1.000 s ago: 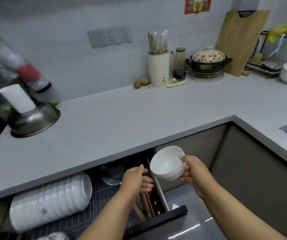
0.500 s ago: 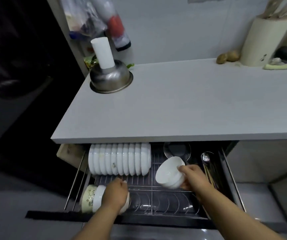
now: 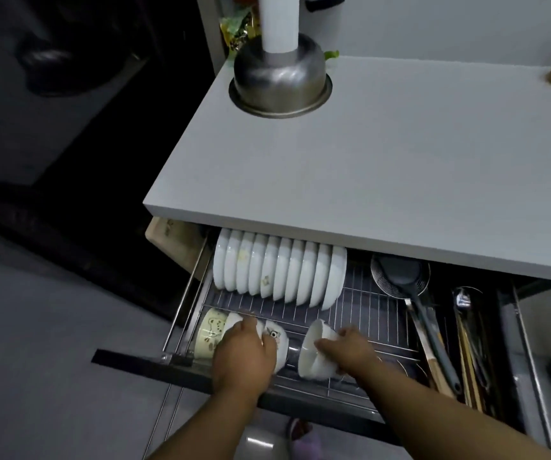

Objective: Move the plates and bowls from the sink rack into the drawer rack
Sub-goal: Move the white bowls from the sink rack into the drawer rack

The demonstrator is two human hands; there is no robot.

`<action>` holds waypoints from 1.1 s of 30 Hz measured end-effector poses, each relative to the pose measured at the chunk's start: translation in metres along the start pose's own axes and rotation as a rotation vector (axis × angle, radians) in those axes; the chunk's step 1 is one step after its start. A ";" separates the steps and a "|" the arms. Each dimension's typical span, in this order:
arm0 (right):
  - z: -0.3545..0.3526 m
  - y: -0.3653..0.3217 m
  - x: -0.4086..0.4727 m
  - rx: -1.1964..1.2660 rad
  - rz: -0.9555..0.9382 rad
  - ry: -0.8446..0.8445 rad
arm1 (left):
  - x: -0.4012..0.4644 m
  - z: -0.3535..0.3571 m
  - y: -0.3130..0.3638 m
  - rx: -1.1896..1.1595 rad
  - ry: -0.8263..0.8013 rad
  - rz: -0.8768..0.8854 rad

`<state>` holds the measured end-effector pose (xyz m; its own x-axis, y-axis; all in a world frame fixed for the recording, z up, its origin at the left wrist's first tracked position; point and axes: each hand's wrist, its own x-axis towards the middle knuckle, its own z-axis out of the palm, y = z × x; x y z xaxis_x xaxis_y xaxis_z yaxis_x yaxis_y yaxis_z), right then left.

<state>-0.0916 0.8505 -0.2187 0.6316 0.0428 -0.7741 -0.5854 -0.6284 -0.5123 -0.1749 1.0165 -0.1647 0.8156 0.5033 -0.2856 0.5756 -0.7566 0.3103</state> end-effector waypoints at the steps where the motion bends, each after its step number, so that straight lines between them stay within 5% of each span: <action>1: 0.006 -0.003 0.002 -0.037 0.005 -0.012 | -0.001 -0.001 0.000 -0.003 0.002 -0.002; 8: 0.041 -0.010 0.018 -0.283 -0.010 0.001 | 0.000 -0.003 -0.002 -0.001 0.037 0.021; 33: 0.042 -0.003 0.027 -0.408 -0.067 -0.157 | 0.000 0.003 -0.006 -0.007 0.034 0.058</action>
<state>-0.0937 0.8864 -0.2539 0.5580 0.1917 -0.8074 -0.2771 -0.8741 -0.3990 -0.1780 1.0197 -0.1690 0.8489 0.4726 -0.2366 0.5278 -0.7821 0.3313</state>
